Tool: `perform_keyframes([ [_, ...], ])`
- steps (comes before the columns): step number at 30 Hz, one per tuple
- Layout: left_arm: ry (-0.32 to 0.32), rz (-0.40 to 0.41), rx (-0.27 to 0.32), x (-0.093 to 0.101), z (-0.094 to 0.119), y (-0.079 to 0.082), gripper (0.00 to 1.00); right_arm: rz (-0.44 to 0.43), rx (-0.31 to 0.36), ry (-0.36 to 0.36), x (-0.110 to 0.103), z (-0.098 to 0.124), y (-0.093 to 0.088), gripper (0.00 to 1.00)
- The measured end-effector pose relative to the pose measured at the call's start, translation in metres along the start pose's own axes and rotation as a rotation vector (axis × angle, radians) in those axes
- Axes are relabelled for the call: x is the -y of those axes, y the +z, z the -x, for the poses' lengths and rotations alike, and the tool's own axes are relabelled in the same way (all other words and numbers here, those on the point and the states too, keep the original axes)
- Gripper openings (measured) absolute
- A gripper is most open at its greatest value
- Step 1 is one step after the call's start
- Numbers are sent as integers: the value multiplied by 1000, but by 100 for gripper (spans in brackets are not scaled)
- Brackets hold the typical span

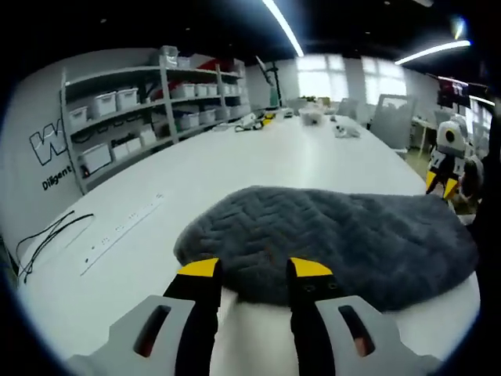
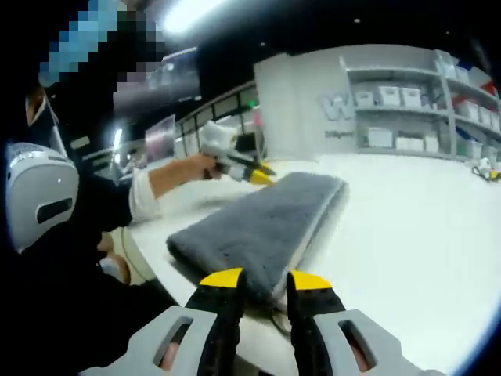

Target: Open the folded towel by lifting each exposed corner and separating the folded layers until the towel lies flat within the target outline without major curled edges

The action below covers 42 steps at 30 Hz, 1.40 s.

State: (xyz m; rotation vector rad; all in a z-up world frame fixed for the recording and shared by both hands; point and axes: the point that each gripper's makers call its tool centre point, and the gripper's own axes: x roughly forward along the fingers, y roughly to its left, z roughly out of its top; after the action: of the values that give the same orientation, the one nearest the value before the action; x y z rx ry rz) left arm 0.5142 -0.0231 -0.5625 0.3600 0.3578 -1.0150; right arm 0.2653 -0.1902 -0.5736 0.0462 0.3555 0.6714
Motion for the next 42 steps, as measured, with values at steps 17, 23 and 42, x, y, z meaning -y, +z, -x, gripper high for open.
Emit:
perform_keyframes([
  [17,109,201,111,12,59,-13,69,-47,-13,56,0,0,-6,14],
  [23,146,256,156,15,82,-13,73,-35,-11,60,-1,-2,-6,13],
  [42,338,286,274,7,172,-25,81,-43,9,74,-3,-5,-1,5],
])
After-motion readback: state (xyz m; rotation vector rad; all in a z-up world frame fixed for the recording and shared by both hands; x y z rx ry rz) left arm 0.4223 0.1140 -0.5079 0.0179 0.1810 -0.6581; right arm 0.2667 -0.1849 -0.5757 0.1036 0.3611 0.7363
